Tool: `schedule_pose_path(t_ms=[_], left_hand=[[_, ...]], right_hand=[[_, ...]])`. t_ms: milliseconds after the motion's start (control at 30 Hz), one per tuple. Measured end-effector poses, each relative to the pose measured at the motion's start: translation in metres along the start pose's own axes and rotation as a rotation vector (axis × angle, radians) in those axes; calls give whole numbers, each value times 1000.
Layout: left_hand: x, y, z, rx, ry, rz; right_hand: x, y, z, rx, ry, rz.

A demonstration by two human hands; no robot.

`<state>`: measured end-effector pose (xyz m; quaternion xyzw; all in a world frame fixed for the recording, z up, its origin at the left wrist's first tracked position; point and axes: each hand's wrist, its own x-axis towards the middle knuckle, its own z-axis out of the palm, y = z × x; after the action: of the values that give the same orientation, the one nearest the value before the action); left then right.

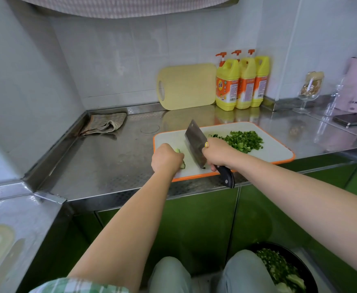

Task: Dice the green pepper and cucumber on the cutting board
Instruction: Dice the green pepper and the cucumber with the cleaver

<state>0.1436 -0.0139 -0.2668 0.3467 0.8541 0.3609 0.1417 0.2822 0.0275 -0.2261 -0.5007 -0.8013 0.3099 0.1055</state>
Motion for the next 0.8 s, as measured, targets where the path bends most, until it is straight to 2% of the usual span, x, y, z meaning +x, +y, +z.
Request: schedule_pose_path(t_ms=[167,267,567,800], left_hand=[[2,-7,0,5,-22,-45],[4,-7,5,-19,-75,-79],[6,-12,10,-22,-63,-64],[17,-21,18,-78,-31,-55]], right_hand=[[-10,-8,1,6,-29,-46],[-14,-19,2,-92,-59,-55],[-15,-33,-1,-323,-66,-107],[-18,-33,-2,-349,-57,-153]])
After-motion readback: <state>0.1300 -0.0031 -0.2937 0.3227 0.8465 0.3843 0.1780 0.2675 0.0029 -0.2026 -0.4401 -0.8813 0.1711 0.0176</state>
